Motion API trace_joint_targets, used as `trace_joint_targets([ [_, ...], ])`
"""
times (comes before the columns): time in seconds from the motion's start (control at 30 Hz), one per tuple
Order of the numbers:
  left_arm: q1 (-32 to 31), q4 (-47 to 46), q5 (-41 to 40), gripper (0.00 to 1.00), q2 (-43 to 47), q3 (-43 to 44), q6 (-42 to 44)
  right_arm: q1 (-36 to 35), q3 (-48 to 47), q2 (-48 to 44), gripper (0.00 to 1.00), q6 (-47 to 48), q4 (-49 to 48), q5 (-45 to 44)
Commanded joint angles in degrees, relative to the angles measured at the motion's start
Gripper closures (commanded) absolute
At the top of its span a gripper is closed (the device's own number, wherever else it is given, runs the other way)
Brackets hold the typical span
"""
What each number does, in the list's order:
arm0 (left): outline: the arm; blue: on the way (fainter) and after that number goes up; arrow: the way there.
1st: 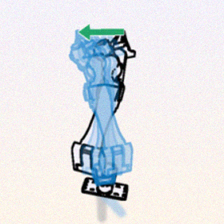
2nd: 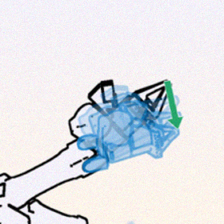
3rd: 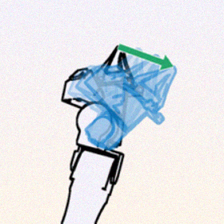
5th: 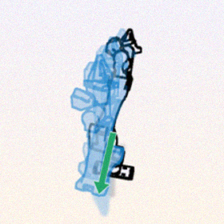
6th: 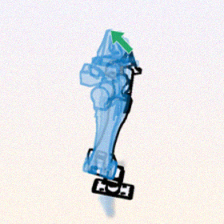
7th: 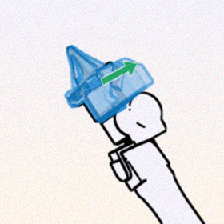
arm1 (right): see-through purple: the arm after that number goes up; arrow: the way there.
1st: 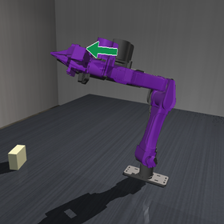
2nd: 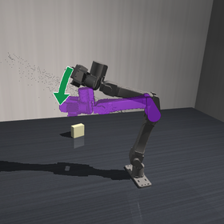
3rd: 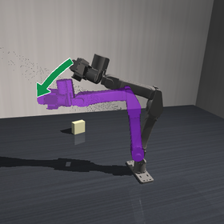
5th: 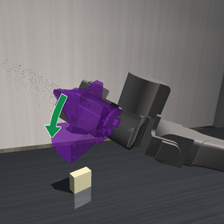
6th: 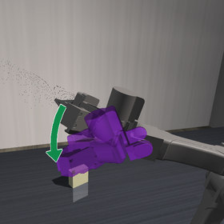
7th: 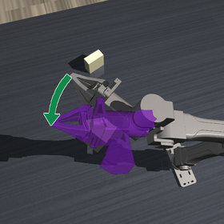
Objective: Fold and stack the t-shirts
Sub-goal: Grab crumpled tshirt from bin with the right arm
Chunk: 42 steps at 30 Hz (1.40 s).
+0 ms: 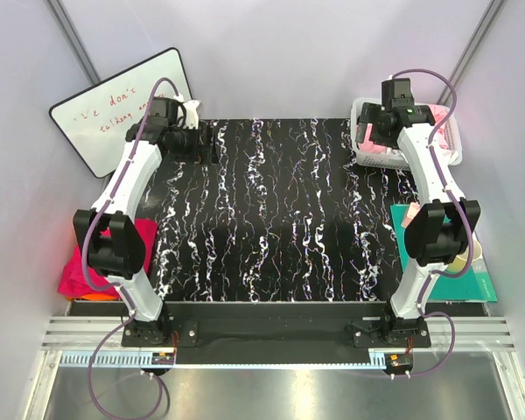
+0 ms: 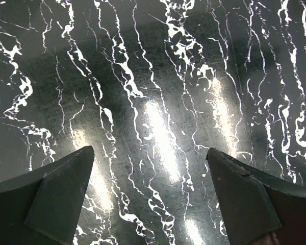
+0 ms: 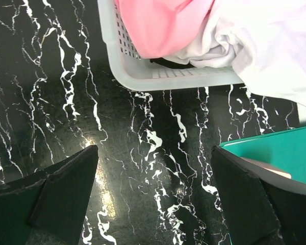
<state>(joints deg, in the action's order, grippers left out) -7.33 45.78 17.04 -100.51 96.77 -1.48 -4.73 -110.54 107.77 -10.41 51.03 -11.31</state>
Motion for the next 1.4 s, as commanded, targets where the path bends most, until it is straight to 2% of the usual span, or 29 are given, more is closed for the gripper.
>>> trace_joint_targets([
  [0.0,0.0,-1.7,-1.1,0.01,2.8,2.6,1.1,-0.7,-2.2,-1.7,0.0,-0.2,-2.0,2.3],
  [0.13,-0.3,-1.7,2.3,0.01,2.8,1.8,3.0,-1.2,-4.1,-0.1,0.0,0.2,-2.0,4.3],
  [0.3,-0.4,-0.3,-0.9,0.01,0.9,3.9,2.2,-2.2,-7.2,2.1,0.0,1.9,-1.4,5.2],
  [0.5,-0.4,0.2,-1.2,0.01,-0.4,4.7,1.7,-2.4,-15.6,6.3,0.0,5.3,-0.3,-1.3],
  [0.6,-0.4,0.2,-0.7,0.01,-1.1,4.4,1.7,-2.2,-21.9,10.0,0.0,5.2,1.0,-8.9],
  [0.7,-0.4,0.2,0.4,0.01,-1.9,4.5,1.7,-1.3,-27.7,13.4,0.0,4.8,2.5,-12.5],
  [0.77,-0.4,0.2,1.2,0.01,-2.2,4.5,1.7,1.4,-30.5,16.3,0.0,3.6,4.0,-11.4],
  [0.83,-0.4,0.2,1.9,0.01,-2.8,4.3,1.7,4.4,-36.3,20.3,0.0,-0.6,7.9,-5.6],
  [0.87,-0.4,0.2,2.7,0.01,-2.9,4.1,1.7,9.3,-38.0,21.6,0.0,-4.9,9.1,-2.5],
  [0.9,-0.4,0.1,3.1,0.01,-3.2,3.7,1.7,12.0,-40.2,23.6,0.0,-7.1,10.5,4.6],
  [0.93,-0.4,-0.1,3.3,0.01,-3.2,3.4,1.7,14.1,-40.4,24.4,0.01,-9.2,10.5,7.3],
  [0.97,-0.4,-0.3,3.8,0.01,-3.3,2.8,1.7,17.5,-40.7,25.2,0.06,-10.4,10.5,10.4],
  [1.03,-0.4,-0.8,4.2,0.01,-3.5,2.2,0.0,18.8,-43.2,27.6,0.07,-9.5,11.1,11.2],
  [1.13,-0.4,-1.3,5.7,0.01,-4.3,1.7,-0.5,19.6,-45.6,29.6,0.01,-6.2,11.6,9.9],
  [1.37,-0.4,-1.5,8.0,0.01,-7.6,3.2,-1.0,19.8,-43.5,33.6,0.02,-3.8,13.2,9.5],
])
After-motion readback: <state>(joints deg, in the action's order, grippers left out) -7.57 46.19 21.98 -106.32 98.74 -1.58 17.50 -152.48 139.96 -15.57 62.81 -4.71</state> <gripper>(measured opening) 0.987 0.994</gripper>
